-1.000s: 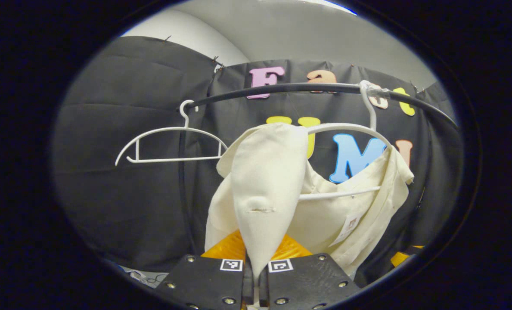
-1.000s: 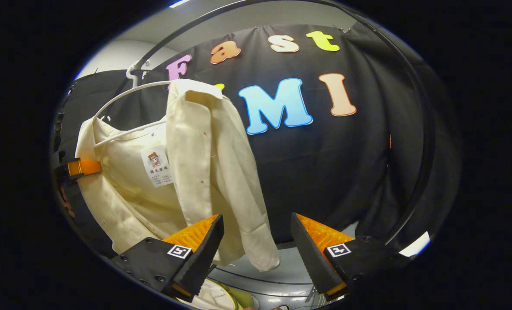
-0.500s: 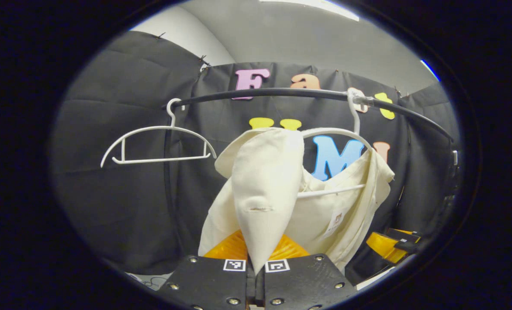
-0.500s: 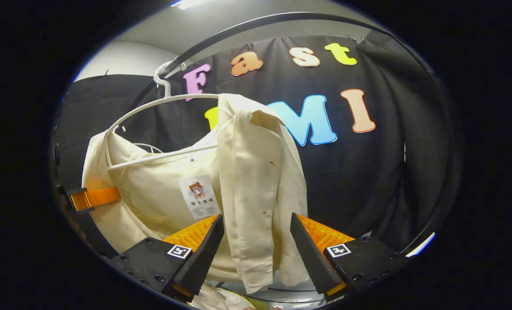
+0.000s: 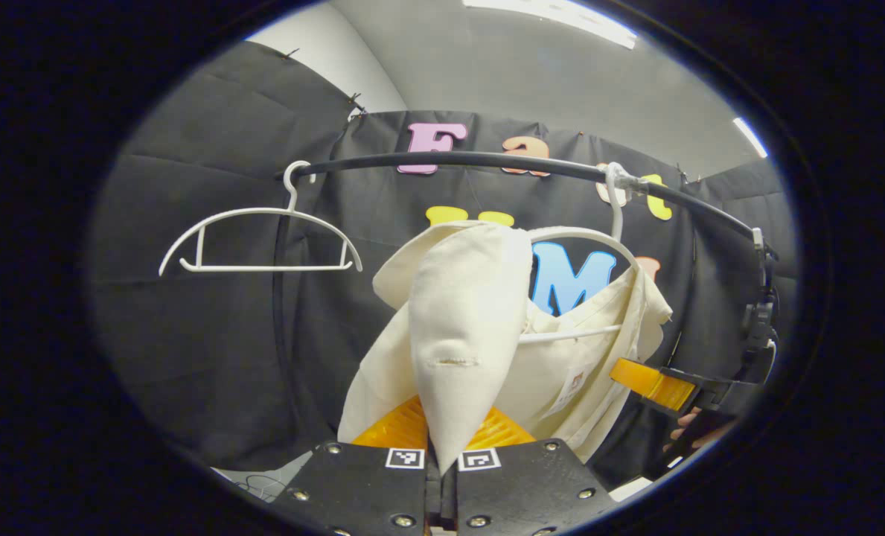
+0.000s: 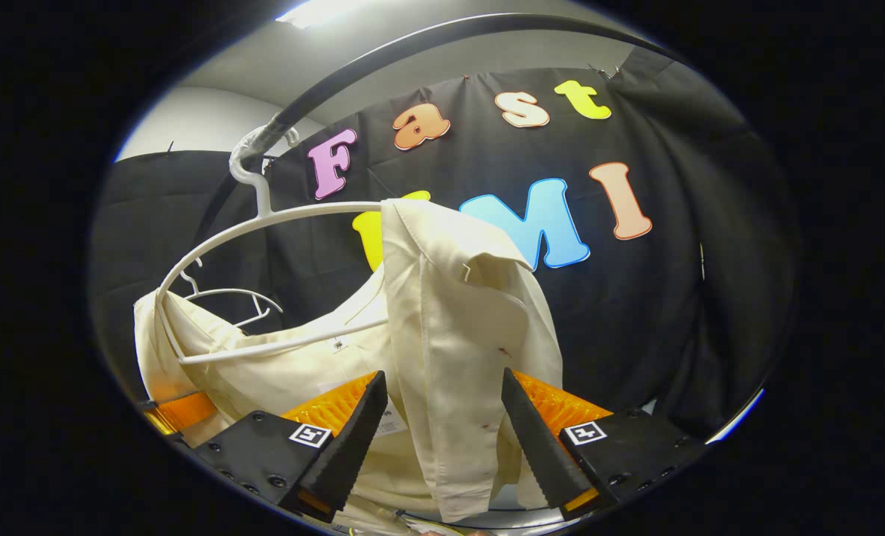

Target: Grasp the clothes on the hanger with both hands and then place them into the laundry hamper below.

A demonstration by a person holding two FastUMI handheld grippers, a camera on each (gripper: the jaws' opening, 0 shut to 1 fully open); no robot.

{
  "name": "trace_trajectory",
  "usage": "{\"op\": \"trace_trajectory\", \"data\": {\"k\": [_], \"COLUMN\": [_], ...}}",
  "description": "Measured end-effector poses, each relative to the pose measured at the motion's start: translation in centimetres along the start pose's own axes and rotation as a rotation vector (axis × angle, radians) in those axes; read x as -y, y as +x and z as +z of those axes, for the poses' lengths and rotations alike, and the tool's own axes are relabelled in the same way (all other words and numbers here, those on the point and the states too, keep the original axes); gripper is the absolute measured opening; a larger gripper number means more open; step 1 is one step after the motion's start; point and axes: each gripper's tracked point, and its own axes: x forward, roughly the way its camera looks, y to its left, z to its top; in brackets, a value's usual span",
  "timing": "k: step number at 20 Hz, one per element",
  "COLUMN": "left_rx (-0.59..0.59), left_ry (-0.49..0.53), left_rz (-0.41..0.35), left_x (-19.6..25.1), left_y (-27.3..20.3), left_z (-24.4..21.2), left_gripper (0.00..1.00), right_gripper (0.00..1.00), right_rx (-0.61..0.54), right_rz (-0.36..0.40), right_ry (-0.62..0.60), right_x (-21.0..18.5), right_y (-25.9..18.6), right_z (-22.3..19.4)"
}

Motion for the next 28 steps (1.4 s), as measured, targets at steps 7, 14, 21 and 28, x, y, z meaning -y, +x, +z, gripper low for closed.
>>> {"op": "trace_trajectory", "data": {"k": [7,14,21,28], "left_rx": [0.003,0.008,0.012,0.066], "left_ry": [-0.027,-0.038,-0.043,-0.056], "left_rz": [0.019,0.039,0.068,0.083], "left_x": [-0.6,-1.0,-1.8,-2.8], "left_y": [-0.5,-0.9,-1.4,-2.0], "left_z": [-0.5,-0.8,-0.7,0.9], "left_gripper": [0.0,0.0,0.01,0.02], "right_gripper": [0.98,0.95,0.13,0.0], "right_rx": [0.006,0.049,0.096,0.176], "right_rz": [-0.11,-0.183,-0.118,-0.141], "right_ry": [-0.001,-0.049,-0.049,-0.097], "right_x": [1.0,4.1,5.1,7.9], "right_y": [2.3,3.3,3.7,3.7], "right_z": [-0.7,0.3,2.4,5.2]}}
